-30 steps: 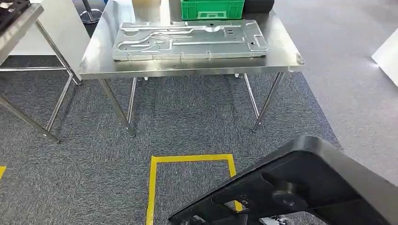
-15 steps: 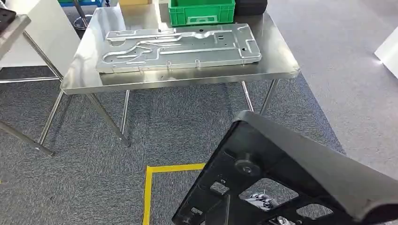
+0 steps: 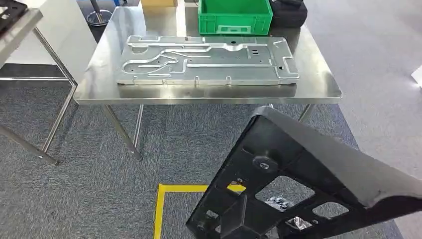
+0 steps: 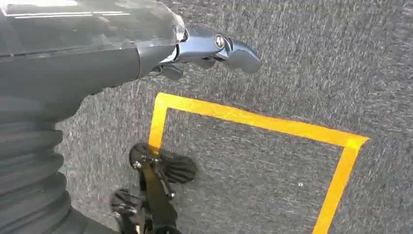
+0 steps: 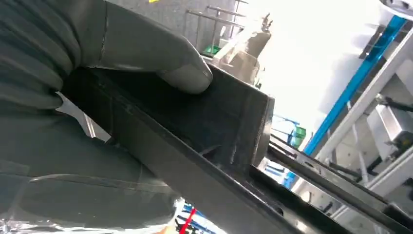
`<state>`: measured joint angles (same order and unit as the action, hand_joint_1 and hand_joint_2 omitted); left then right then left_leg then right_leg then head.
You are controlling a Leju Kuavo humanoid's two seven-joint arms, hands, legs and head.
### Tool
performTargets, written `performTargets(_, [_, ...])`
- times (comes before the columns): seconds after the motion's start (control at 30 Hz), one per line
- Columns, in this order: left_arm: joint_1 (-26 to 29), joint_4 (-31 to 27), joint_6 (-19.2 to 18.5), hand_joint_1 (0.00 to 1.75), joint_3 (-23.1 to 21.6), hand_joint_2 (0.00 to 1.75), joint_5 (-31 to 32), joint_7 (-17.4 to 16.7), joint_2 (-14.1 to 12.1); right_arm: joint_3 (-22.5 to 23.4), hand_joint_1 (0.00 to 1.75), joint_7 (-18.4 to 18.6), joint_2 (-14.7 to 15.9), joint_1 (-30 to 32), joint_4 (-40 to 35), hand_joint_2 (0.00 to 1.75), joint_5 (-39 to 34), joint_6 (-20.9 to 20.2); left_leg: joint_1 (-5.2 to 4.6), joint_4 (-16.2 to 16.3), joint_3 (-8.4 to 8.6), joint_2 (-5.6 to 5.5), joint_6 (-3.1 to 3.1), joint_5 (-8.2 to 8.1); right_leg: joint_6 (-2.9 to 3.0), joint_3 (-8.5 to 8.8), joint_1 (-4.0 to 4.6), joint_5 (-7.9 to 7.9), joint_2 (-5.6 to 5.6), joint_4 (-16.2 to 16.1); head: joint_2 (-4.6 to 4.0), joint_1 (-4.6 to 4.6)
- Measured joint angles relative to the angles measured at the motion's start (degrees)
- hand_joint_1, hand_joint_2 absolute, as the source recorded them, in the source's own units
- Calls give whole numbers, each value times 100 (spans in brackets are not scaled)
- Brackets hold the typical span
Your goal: Take the parts from the cabinet and place them on the table.
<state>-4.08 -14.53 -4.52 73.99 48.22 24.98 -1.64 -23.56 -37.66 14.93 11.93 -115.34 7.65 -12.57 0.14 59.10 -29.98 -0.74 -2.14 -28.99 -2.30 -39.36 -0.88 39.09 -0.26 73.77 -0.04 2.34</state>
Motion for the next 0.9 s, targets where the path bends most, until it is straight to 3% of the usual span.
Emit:
performTargets(0.03, [2, 0, 0, 0, 6, 175, -2, 7, 0, 4, 175, -37, 15, -1, -2, 175, -4, 44, -3, 0, 100, -20, 11, -72, 8, 20, 7, -201, 0, -300, 0, -2])
performTargets(0.07, [1, 0, -2, 0, 13, 175, -7, 15, 0, 28, 175, -103, 37, 0, -2, 175, -33, 101, -6, -4, 210, -30, 19, -150, 31, 81, 22, -594, 2, -715, 0, 2])
performTargets(0.1, [26, 0, -2, 0, 17, 175, -9, 22, 4, 50, 175, -107, 55, 0, -7, 175, -46, 138, 2, -29, 232, -33, 31, -219, 104, 120, 67, -1211, -2, -1134, 0, 7])
performTargets(0.13, [7, 2, -4, 0, 28, 175, -15, 24, 24, 81, 175, -83, 70, 21, -5, 175, -48, 168, -25, 20, 342, -41, 58, -288, 140, 84, 95, -1580, 31, -1275, 0, -8])
performTargets(0.17, [5, 0, -13, 0, 28, 175, -15, 35, 24, 113, 175, -24, 76, 9, -5, 175, -48, 199, -23, -41, 328, -56, 100, -334, 156, 112, 105, -1484, 34, -1295, 0, -15])
performTargets(0.2, [3, 0, -13, 0, 28, 175, -13, 37, 20, 160, 175, -2, 76, -20, -4, 175, -59, 201, -17, -137, 379, -53, 133, -355, 203, 156, 116, -1499, 35, -1317, 0, -20])
performTargets(0.27, [4, -2, -11, 0, 31, 175, -5, 39, 11, 271, 175, 11, 72, -124, 39, 175, -107, 103, -39, -21, 463, -41, 219, -219, 291, 310, 86, -1474, 58, -1454, 2, -31])
performTargets(0.3, [-20, -7, -11, 0, 31, 175, -2, 39, 4, 297, 175, 11, 61, -154, 59, 175, -107, 66, -15, 161, 390, -17, 225, -208, 297, 422, 64, -1463, 56, -1530, 0, -26])
performTargets(0.37, [-56, -7, -13, 0, 31, 175, 0, 46, 4, 321, 175, 29, 2, -296, 118, 175, -90, 4, -1, 943, -90, 6, 263, -197, 368, 555, 48, -1370, 40, -1570, 0, -61])
performTargets(0.4, [-50, -7, -11, 0, 33, 175, -2, 44, -9, 323, 175, 46, -42, -345, 151, 175, -61, -5, 16, 1301, -372, 14, 305, -370, 370, 616, 48, -1311, 41, -1570, 0, -68])
performTargets(0.43, [-34, -7, -9, 0, 37, 175, -6, 44, -9, 326, 175, 50, -80, -364, 181, 175, -33, -7, 29, 1554, -622, 21, 318, -661, 368, 692, 46, -1238, 42, -1570, 0, -59])
performTargets(0.47, [-17, -7, -4, 0, 46, 175, -13, 42, -9, 323, 175, 48, -103, -369, 203, 175, -9, -13, 42, 1632, -779, 26, 339, -853, 361, 772, 43, -1172, 46, -1570, 0, -68])
performTargets(0.5, [-6, -7, -2, 0, 59, 175, -18, 39, -9, 326, 175, 46, -123, -373, 219, 175, -2, -20, 55, 1541, -857, 32, 355, -910, 347, 862, 38, -1100, 49, -1570, 0, -63])
performTargets(0.53, [1, -7, -2, 0, 70, 175, -20, 39, -9, 334, 175, 44, -131, -373, 223, 175, -2, -22, 68, 1277, -853, 37, 394, -821, 329, 970, 31, -1022, 50, -1570, 0, -66])
performTargets(0.57, [6, -7, -2, 0, 81, 175, -22, 39, -9, 352, 175, 33, -136, -375, 221, 175, -4, -39, 80, 881, -792, 43, 410, -532, 304, 1086, 19, -936, 46, -1569, 0, -63])
performTargets(0.6, [19, -7, 0, 0, 92, 175, -24, 39, -9, 369, 175, 29, -140, -377, 221, 175, -4, -57, 91, 435, -722, 52, 404, -41, 277, 1188, 14, -848, 38, -1569, 0, -63])
performTargets(0.63, [42, -7, 0, 0, 109, 175, -24, 39, -9, 376, 175, 29, -144, -381, 221, 175, -7, -61, 100, 128, -704, 83, 372, 567, 247, 1233, 14, -776, 39, -1568, 0, -61])
performTargets(0.73, [50, -9, 4, 0, 122, 175, -22, 33, -4, 387, 175, 26, -175, -424, 227, 175, 4, -90, 25, 116, -669, 87, 217, 483, 110, 1351, 27, -651, 51, -1596, 0, -59])
performTargets(0.8, [24, -9, 4, 0, 122, 175, -17, 37, -2, 396, 175, 24, -219, -488, 232, 175, 24, -83, 44, 46, -540, 56, 137, 437, 50, 1277, 9, -760, 55, -1353, 0, -61])
performTargets(0.83, [21, -11, 4, 0, 122, 175, -15, 39, -2, 400, 175, 22, -227, -507, 240, 175, 33, -79, 45, 10, -458, 62, 88, 399, 34, 1141, -1, -834, 50, -1053, 0, -52])
performTargets(0.87, [12, -9, 7, 0, 122, 175, -13, 39, -2, 411, 175, 5, -247, -540, 243, 175, 39, -72, 45, -11, -396, 61, 56, 357, 24, 884, -2, -795, 50, -671, 0, -52])
performTargets(0.9, [5, -9, 7, 0, 122, 175, -9, 39, -2, 411, 175, 0, -280, -568, 260, 175, 74, -70, 42, -15, -351, 56, 37, 309, 21, 582, 3, -643, 50, -296, 0, -50])
